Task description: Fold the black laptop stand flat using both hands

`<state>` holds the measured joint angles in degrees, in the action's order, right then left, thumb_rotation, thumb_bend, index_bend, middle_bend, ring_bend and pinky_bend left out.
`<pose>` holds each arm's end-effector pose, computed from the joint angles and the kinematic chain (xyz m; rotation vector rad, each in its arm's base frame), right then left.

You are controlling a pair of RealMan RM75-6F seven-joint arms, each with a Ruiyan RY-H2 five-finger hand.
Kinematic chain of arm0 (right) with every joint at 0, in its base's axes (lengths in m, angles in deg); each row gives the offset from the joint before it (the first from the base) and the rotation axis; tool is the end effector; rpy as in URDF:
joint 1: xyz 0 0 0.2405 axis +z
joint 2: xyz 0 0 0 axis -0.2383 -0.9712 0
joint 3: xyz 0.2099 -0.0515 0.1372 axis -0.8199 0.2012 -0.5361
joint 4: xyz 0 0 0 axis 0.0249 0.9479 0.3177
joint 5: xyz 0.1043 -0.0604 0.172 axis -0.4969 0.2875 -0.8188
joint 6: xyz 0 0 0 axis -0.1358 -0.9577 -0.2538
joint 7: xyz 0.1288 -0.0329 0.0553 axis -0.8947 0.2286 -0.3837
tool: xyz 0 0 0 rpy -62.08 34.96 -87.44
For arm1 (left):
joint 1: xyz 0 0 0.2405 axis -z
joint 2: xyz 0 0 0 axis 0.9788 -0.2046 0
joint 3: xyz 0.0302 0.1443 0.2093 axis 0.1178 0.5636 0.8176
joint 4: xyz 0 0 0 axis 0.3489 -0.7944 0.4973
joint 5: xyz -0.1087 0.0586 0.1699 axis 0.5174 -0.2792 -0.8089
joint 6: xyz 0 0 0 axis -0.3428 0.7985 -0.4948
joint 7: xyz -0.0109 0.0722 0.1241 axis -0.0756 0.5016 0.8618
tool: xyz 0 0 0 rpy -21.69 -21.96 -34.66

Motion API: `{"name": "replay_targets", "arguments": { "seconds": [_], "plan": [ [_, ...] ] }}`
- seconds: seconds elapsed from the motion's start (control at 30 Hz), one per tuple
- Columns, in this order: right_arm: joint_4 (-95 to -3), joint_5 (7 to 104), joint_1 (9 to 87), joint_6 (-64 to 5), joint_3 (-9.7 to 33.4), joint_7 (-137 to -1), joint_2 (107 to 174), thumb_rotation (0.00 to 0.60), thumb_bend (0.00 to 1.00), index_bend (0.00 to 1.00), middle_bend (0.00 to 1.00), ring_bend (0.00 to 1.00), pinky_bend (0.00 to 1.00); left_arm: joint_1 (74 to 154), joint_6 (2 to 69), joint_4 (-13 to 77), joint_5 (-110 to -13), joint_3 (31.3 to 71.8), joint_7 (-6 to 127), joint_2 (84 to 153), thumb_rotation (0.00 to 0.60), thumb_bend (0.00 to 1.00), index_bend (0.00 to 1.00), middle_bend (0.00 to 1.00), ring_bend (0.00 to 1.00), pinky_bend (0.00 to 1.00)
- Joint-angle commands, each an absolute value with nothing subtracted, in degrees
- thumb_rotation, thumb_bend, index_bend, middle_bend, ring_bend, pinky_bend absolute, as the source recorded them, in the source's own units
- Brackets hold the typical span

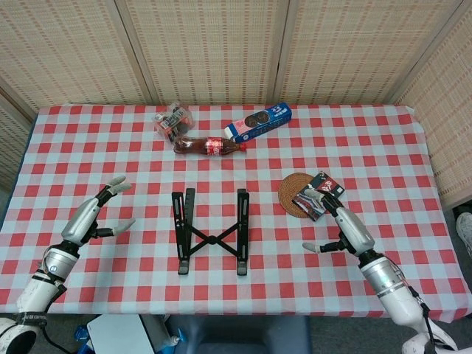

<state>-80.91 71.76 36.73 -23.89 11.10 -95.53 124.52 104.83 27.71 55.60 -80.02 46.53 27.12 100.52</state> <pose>-0.1923 -0.2679 0.0859 1.4413 -1.6906 1.3797 -0.2136 0.3098 0.1107 -1.4561 -1.5574 -1.3592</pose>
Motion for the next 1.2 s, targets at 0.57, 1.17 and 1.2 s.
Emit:
{"name": "replay_targets", "arguments": {
  "seconds": [0.57,1.17,1.2],
  "plan": [
    [-67.27,66.56,48.26,-10.9,7.6,-110.55,139.6,0.6,0.01,0.12,0.14,0.0,0.01,115.79,14.04,41.88,-77.03,44.05,1.22,110.95,0.115,0.18,0.23,0.18,0.22,0.28],
    [-59.09,77.82,52.27,-12.05,9.45,-129.62,146.84,0.6,0.03,0.2,0.23,0.06,0.03,117.85,12.66,45.04,-84.89,46.96,-15.97,109.87,0.149,0.18,0.34,0.33,0.38,0.41],
    [-59.04,78.52,52.21,-12.71,9.81,-130.55,146.84,0.6,0.04,0.22,0.24,0.08,0.06,117.81,12.95,45.51,-85.43,47.28,-16.69,109.4,0.15,0.18,0.34,0.33,0.38,0.41]
  ]
}}
